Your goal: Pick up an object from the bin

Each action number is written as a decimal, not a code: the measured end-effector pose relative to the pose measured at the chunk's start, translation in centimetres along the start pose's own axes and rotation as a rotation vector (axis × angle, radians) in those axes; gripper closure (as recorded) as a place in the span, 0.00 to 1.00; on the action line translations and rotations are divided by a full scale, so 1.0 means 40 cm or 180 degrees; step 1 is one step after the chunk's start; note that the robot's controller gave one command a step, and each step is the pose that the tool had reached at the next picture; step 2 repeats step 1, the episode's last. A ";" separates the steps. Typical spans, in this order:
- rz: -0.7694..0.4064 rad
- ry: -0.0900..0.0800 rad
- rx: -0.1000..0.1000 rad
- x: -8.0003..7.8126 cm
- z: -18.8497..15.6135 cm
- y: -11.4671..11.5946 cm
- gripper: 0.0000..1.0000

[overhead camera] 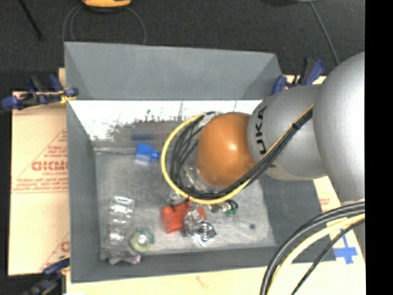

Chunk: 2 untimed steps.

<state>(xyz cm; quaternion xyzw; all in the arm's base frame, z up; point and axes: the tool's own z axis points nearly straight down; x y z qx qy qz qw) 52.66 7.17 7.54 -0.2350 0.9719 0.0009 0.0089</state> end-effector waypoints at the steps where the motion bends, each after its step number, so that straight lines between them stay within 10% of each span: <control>1: -0.0082 0.0023 0.0007 -0.017 -0.328 -0.011 1.00; 2: -0.0082 0.0023 0.0007 -0.017 -0.328 -0.011 1.00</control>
Offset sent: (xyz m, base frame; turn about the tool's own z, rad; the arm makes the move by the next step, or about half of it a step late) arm 0.0030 -0.0011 0.1259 -0.0293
